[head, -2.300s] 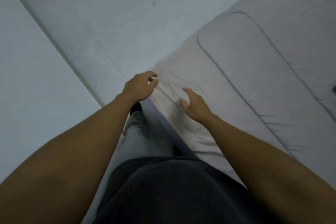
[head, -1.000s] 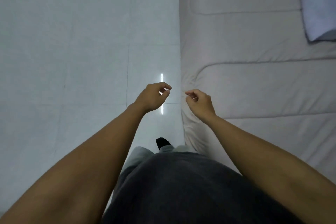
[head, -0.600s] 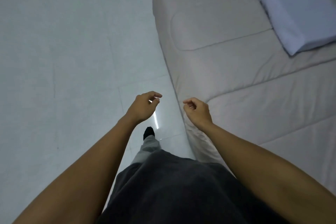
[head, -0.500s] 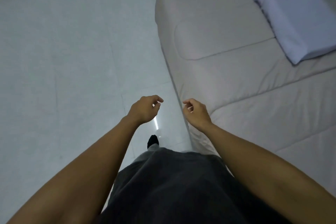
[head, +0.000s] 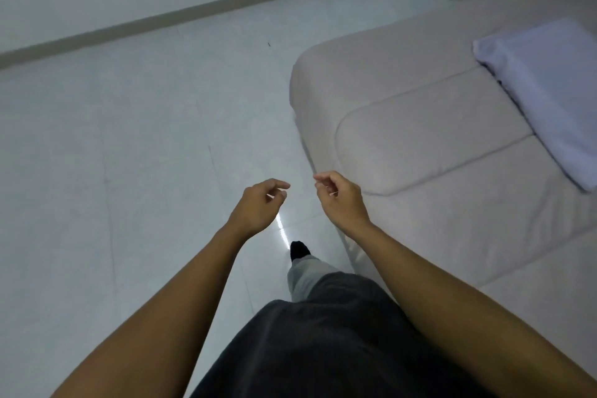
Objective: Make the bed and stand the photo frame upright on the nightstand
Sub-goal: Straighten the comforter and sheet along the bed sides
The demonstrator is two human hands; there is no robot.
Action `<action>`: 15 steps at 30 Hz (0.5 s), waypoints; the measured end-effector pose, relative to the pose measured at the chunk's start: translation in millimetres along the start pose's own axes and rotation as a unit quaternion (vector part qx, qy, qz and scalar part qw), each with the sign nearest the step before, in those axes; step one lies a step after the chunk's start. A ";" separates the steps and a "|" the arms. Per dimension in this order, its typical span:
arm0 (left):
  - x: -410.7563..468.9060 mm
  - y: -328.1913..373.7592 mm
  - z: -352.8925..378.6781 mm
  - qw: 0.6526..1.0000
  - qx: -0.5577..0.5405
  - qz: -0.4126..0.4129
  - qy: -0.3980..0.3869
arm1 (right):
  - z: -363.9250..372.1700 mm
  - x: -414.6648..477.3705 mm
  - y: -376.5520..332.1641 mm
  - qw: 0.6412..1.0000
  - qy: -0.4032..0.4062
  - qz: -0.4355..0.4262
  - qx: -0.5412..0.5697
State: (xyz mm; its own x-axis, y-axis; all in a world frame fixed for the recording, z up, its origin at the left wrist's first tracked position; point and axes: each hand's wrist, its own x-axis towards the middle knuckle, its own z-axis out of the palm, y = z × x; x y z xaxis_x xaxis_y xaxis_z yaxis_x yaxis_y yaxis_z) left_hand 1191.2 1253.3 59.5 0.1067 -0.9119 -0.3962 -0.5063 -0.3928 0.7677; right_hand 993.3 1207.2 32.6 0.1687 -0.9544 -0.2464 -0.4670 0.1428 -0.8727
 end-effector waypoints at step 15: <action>263.5 38.0 -140.5 0.998 -0.011 0.028 -0.050 | 10.0 266.7 -91.6 0.993 0.097 0.045 0.057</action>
State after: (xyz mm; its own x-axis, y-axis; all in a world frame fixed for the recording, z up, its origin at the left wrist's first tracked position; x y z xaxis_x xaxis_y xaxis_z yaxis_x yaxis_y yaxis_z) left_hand 1320.3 981.4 55.0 -0.0066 -0.9165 -0.4000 -0.4908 -0.3455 0.7998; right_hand 1089.7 942.3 42.6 -0.0455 -0.9674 -0.2491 -0.3699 0.2480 -0.8954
